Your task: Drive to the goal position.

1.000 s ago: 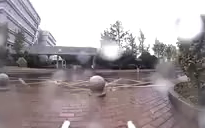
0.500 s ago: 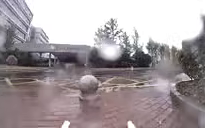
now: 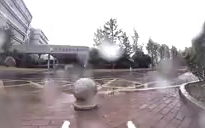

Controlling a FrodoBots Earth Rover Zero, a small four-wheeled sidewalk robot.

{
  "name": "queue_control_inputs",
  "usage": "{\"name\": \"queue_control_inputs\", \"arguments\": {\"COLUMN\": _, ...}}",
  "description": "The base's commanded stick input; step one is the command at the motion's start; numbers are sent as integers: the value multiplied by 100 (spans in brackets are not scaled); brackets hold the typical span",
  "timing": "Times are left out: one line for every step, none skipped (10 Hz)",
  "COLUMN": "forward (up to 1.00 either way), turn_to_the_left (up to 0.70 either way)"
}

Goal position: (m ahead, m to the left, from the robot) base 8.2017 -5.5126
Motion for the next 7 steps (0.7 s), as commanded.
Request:
{"name": "queue_control_inputs", "arguments": {"forward": 70, "turn_to_the_left": -14}}
{"name": "queue_control_inputs", "arguments": {"forward": 70, "turn_to_the_left": -14}}
{"name": "queue_control_inputs", "arguments": {"forward": 70, "turn_to_the_left": -14}}
{"name": "queue_control_inputs", "arguments": {"forward": 70, "turn_to_the_left": -14}}
{"name": "queue_control_inputs", "arguments": {"forward": 70, "turn_to_the_left": -14}}
{"name": "queue_control_inputs", "arguments": {"forward": 70, "turn_to_the_left": -14}}
{"name": "queue_control_inputs", "arguments": {"forward": 70, "turn_to_the_left": -14}}
